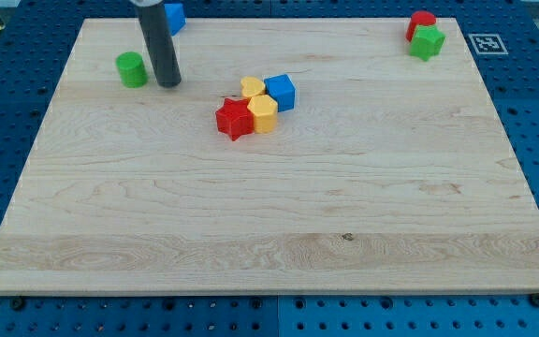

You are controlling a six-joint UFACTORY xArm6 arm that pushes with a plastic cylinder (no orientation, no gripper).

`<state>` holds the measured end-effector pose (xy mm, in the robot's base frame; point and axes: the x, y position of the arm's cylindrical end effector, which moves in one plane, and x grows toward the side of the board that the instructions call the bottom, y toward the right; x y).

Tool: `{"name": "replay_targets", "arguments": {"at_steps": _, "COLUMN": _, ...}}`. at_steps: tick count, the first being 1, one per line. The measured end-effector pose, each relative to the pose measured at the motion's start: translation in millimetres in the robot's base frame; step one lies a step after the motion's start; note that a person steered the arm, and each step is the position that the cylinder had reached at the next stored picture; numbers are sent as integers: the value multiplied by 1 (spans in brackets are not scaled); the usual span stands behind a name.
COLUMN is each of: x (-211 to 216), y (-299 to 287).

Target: Place the green circle below the yellow hexagon

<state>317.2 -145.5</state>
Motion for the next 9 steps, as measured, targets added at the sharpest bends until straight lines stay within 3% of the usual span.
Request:
{"name": "replay_targets", "arguments": {"at_steps": 2, "x": -54, "y": -32}}
{"name": "replay_targets", "arguments": {"at_steps": 3, "x": -44, "y": -67}}
{"name": "replay_targets", "arguments": {"at_steps": 6, "x": 121, "y": -37}}
{"name": "replay_targets", "arguments": {"at_steps": 7, "x": 126, "y": -39}}
{"name": "replay_targets", "arguments": {"at_steps": 9, "x": 109, "y": -117}}
